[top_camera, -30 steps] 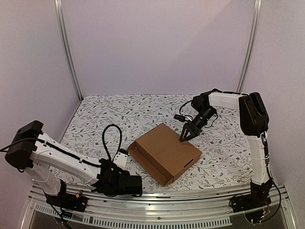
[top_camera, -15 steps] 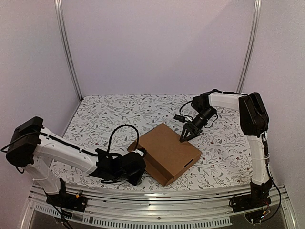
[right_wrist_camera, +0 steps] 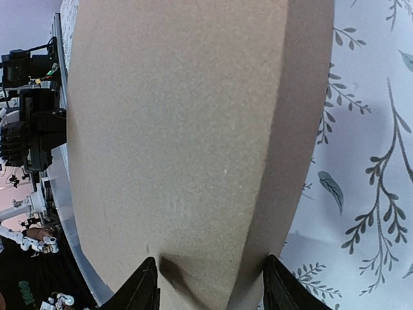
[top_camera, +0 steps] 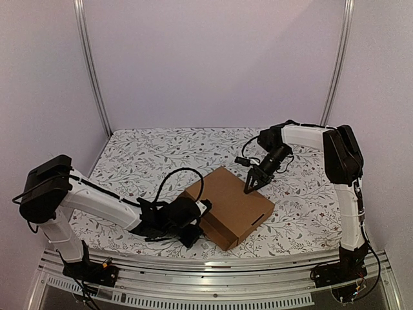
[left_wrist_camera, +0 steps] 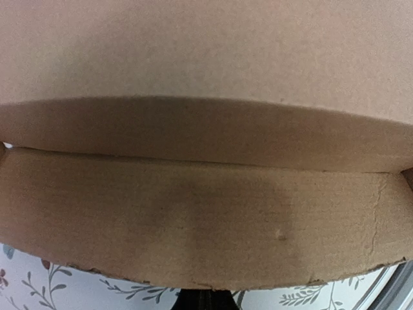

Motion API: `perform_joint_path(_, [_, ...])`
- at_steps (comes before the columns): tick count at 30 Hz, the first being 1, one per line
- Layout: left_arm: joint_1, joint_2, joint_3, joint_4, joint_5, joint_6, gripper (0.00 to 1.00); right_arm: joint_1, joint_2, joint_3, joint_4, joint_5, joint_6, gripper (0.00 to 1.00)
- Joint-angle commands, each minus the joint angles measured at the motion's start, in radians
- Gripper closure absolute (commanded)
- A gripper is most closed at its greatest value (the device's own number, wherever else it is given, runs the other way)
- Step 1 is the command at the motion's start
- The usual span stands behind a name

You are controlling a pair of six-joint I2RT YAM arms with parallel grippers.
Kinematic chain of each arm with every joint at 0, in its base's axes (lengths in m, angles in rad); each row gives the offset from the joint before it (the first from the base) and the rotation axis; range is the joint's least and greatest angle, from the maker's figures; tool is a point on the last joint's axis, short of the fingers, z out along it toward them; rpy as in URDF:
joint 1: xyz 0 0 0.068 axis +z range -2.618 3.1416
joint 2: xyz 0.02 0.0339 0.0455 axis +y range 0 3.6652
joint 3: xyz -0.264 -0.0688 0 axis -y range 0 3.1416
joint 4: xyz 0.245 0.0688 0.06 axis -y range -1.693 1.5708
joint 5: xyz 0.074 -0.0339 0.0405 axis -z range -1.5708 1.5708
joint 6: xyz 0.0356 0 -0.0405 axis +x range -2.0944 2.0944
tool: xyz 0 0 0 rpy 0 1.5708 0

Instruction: Fold the paper box

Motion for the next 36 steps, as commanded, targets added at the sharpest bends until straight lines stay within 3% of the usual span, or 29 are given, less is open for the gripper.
perform_joint_path(1, [0.02, 0.026, 0.04, 0.05, 0.013, 0.056, 1.0, -0.036, -0.054, 0.04, 0.002, 0.067, -0.009, 0.45])
perform_joint_path(11, [0.027, 0.042, 0.037, 0.061, 0.019, 0.072, 1.0, -0.05, -0.146, 0.084, -0.013, 0.012, -0.017, 0.43])
perform_joint_path(19, [0.036, 0.068, 0.081, 0.046, 0.016, 0.114, 1.0, 0.077, -0.05, 0.083, 0.011, 0.035, -0.097, 0.46])
perform_joint_path(23, [0.049, 0.069, 0.111, 0.035, 0.02, 0.147, 1.0, 0.083, -0.034, 0.026, 0.072, 0.051, -0.12, 0.47])
perform_joint_path(36, [0.119, 0.139, 0.265, 0.004, 0.081, 0.253, 1.0, 0.082, 0.042, 0.001, 0.049, 0.031, -0.127, 0.47])
